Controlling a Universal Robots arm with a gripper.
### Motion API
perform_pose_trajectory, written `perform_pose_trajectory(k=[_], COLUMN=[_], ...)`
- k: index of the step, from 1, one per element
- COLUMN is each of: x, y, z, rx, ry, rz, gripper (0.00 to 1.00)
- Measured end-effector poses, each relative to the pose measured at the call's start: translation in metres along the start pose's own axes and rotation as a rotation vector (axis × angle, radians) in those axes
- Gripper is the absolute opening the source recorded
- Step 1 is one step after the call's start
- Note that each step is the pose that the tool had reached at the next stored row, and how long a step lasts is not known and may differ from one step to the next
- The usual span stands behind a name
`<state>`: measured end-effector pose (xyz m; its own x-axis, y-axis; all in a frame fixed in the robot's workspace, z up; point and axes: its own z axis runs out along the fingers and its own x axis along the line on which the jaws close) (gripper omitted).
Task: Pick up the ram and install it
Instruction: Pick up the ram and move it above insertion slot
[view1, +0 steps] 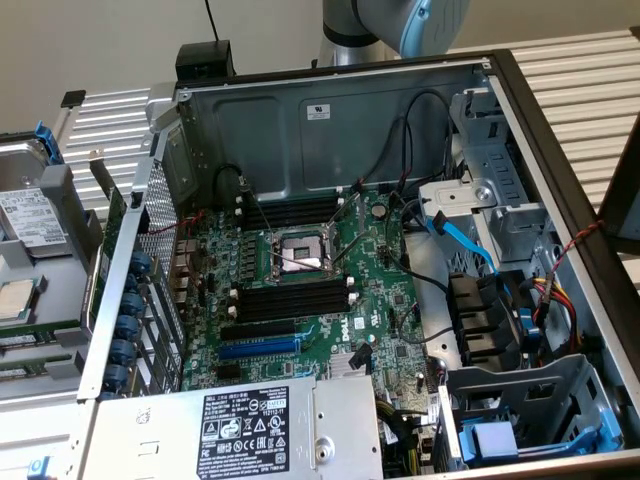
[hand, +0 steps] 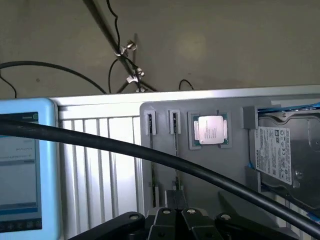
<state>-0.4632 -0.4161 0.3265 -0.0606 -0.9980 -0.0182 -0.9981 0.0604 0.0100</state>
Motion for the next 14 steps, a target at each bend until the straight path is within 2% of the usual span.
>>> perform_pose_trajectory(k=[14], x=[0.000], y=[-0.0050], z=[0.0254], rx=[-0.0009], ry=[0.0032], rz=[-0.064], gripper=[0.11])
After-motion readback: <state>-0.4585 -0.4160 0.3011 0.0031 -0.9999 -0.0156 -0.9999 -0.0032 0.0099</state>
